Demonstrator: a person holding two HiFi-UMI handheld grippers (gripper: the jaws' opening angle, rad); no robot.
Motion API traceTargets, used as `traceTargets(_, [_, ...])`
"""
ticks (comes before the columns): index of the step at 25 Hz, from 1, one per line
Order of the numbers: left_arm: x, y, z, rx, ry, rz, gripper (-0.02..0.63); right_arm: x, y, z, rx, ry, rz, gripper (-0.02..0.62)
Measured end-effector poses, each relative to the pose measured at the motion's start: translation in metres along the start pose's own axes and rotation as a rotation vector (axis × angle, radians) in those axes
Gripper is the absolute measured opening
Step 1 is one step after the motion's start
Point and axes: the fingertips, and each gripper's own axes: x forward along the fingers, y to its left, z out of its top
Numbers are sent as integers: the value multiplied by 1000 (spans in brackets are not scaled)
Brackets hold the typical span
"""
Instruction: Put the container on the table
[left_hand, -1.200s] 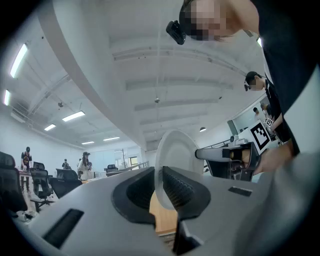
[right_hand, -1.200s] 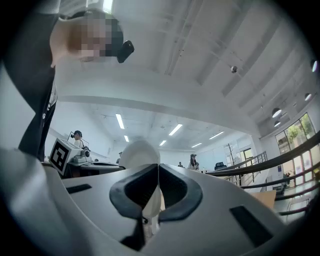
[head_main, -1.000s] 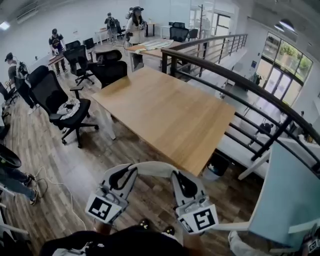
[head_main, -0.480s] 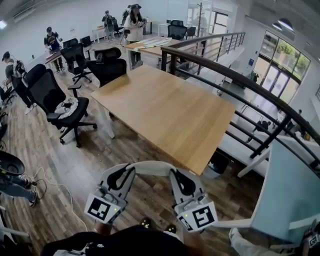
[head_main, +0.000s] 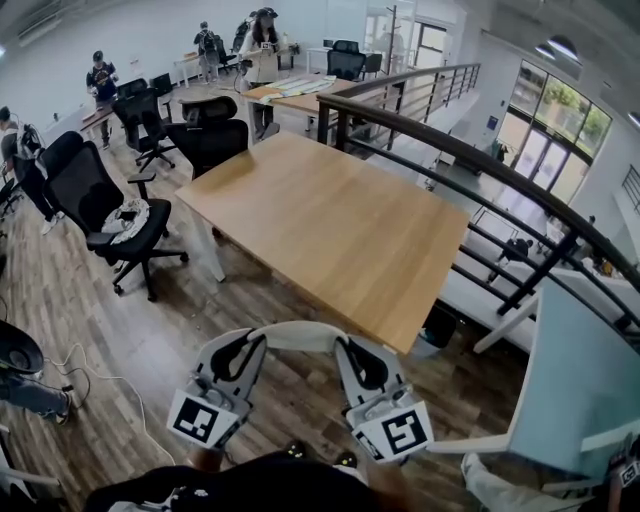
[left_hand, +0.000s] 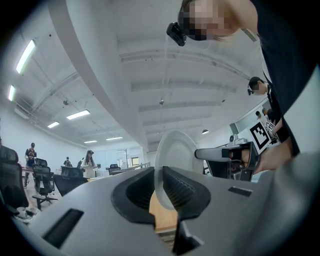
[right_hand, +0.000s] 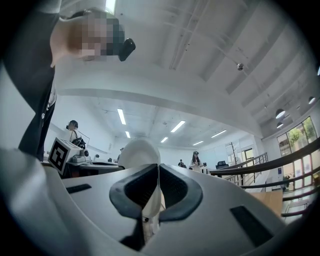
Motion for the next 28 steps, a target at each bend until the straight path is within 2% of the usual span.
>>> traceTargets(15, [-4,37,-14,-8,-10,-36,51,31,15,-14,-33,12,-40,22])
traceTargets(23, [10,44,-24,-25,-10,-47,51,40,4,-26,-27,36,-54,23])
traceTargets(28, [23,52,-34,-25,22,-29,51,53,-11,-35,-7,33,-35,23])
